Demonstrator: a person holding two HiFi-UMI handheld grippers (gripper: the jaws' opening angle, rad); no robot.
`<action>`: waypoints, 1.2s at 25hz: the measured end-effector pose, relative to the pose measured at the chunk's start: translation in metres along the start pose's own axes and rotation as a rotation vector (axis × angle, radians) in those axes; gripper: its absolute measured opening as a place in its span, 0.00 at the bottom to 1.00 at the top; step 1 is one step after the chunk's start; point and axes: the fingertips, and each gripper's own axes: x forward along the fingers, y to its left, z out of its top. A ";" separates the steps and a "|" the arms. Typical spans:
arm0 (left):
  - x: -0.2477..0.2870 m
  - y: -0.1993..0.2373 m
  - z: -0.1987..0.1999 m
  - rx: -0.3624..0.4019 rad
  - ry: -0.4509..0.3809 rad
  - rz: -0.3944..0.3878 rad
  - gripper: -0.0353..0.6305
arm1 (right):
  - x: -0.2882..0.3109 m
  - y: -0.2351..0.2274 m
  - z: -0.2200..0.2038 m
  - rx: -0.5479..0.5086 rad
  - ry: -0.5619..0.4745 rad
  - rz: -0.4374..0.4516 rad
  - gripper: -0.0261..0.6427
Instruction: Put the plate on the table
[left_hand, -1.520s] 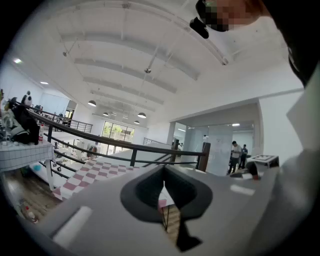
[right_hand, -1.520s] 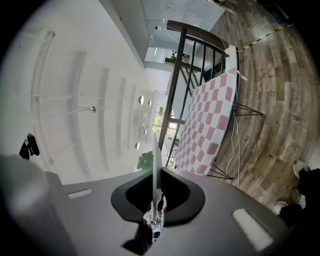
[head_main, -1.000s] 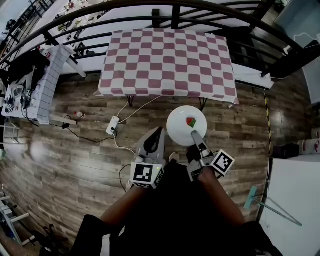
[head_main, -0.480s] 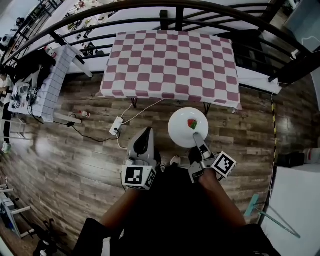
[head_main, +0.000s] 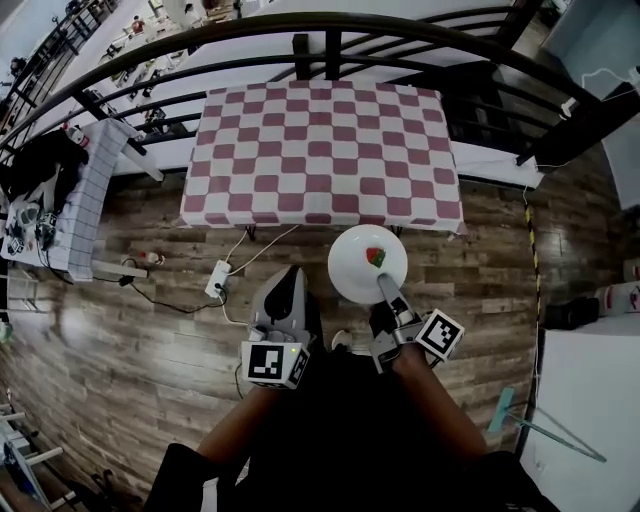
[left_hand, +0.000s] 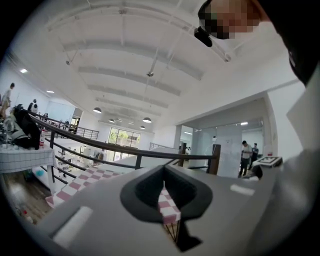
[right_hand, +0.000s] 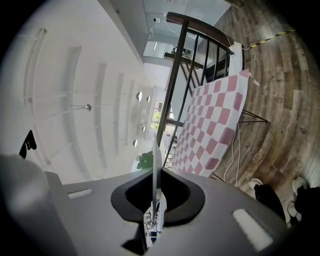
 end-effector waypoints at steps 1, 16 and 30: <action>0.009 0.001 0.001 0.000 -0.002 -0.011 0.07 | 0.004 0.000 0.004 0.002 -0.006 -0.006 0.06; 0.124 0.083 0.022 -0.003 -0.005 -0.027 0.07 | 0.131 0.028 0.052 0.019 -0.007 -0.014 0.06; 0.195 0.169 0.033 -0.031 0.014 -0.030 0.07 | 0.229 0.052 0.063 0.010 -0.016 -0.042 0.06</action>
